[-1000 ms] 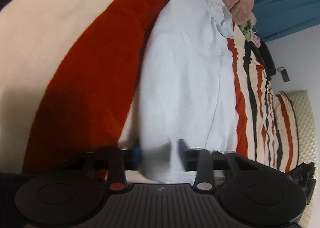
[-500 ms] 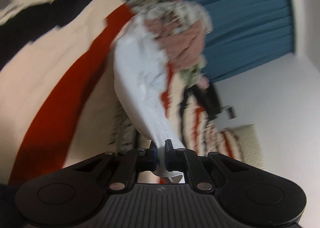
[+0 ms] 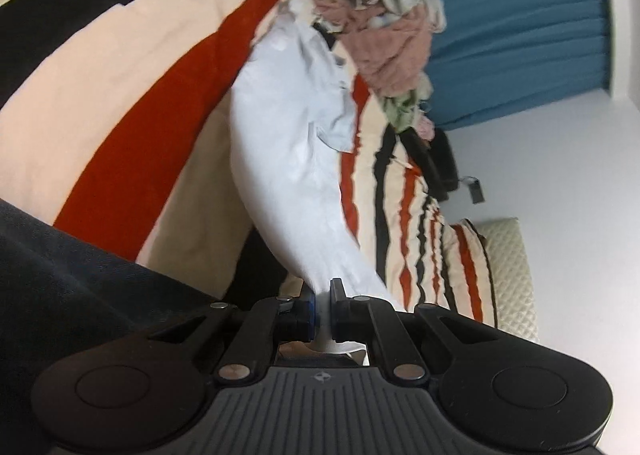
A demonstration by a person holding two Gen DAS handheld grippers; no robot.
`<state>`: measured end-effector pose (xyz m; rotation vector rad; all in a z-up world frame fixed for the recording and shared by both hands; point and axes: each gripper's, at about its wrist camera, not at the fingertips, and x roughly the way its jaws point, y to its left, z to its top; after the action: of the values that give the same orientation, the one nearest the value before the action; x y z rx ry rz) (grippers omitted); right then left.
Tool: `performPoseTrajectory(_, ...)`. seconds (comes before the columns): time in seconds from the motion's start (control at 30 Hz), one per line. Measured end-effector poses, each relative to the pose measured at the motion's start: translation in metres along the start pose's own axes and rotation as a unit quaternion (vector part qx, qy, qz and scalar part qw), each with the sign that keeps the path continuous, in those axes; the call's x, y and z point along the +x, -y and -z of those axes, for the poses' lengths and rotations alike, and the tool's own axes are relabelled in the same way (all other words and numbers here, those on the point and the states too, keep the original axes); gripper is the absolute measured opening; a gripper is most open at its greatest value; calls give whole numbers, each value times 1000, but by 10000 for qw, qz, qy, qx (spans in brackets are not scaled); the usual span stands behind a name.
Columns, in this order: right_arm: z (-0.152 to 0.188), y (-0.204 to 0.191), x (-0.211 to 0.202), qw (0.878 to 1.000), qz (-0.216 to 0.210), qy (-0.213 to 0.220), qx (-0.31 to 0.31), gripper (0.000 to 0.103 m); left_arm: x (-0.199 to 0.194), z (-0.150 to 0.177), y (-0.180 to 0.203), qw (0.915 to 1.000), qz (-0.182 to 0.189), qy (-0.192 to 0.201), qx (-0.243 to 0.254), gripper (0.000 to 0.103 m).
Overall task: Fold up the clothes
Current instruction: 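Grasp the hem end with both grippers and lift it, then fold the hem end toward the collar with both grippers and release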
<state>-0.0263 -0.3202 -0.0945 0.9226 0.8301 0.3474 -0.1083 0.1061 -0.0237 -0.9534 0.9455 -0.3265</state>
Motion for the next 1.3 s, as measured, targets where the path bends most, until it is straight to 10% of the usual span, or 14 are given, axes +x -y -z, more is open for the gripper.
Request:
performPoseTrajectory(0.27,-67,-8,71,9979,86,312,562,9,68,-110,24,9989,-340,131,287,7)
performPoseTrajectory(0.53,-149,-3,180,9953,139,802,521,9,158,-206,49,9827,-688,1263,1165,7)
performPoseTrajectory(0.87,-179,9,274,9861,470,1084,-1167,9,262,-244,13,9472,-1313,1867,2251,7)
performPoseTrajectory(1.3,-166,-2,314,9532,1396,938,-2511,13,313,-251,-8,9253,-1989,1500,2858,12)
